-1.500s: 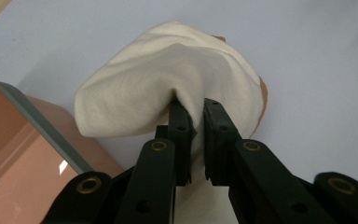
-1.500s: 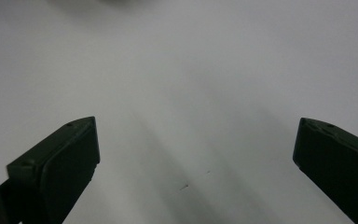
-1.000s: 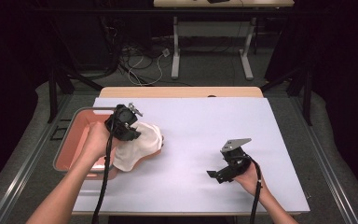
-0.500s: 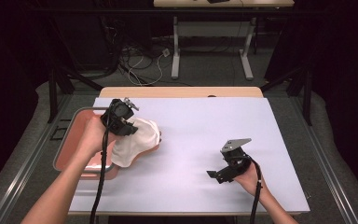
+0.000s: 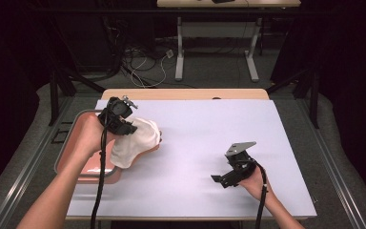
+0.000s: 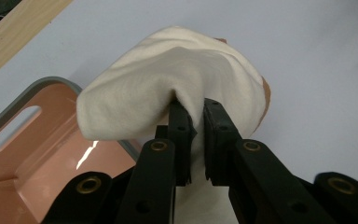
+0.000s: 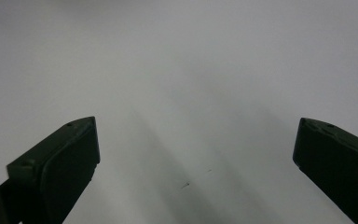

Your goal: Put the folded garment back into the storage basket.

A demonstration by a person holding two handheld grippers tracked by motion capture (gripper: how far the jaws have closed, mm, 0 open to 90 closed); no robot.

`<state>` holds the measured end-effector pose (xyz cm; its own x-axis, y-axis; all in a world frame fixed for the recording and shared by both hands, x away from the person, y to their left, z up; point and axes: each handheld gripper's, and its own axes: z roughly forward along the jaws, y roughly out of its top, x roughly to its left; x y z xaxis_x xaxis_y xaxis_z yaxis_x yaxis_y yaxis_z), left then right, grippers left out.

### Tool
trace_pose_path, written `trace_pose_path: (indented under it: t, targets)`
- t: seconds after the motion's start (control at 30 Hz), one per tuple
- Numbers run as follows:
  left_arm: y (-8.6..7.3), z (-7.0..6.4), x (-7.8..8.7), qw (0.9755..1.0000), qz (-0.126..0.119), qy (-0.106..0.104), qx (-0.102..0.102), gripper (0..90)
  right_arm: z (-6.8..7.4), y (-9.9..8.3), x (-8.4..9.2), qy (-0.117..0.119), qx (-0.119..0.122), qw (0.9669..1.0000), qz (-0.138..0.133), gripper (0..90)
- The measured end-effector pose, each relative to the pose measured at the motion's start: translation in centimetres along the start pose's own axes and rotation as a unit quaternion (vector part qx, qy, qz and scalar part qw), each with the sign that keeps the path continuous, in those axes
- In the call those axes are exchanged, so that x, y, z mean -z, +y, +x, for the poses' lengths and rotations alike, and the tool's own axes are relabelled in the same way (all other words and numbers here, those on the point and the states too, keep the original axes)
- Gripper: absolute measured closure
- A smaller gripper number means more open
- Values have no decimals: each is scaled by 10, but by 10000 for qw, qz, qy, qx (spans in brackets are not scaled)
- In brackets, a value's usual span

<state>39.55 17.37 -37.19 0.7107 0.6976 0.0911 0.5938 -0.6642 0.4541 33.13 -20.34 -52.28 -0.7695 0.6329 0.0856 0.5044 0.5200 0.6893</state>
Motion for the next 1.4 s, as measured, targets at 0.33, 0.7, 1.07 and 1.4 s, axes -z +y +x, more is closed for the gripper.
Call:
trace_pose_path:
  t: [0.33, 0.7, 1.07, 1.4]
  targets:
    - [-2, 8, 12, 9999, -93, 75, 73, 824, 1, 0, 0, -5, 17, 10000, 9, 3]
    - [-12, 22, 29, 9994, -87, 264, 204, 824, 0, 0, 0, -1, 6, 10000, 19, 3]
    - [-29, 40, 38, 9982, -40, 442, 392, 823, 0, 0, 0, 14, 9, 10000, 9, 3]
    - [-44, 54, 44, 9964, 53, 622, 574, 823, 1, 1, 0, 13, 20, 10000, 3, 3]
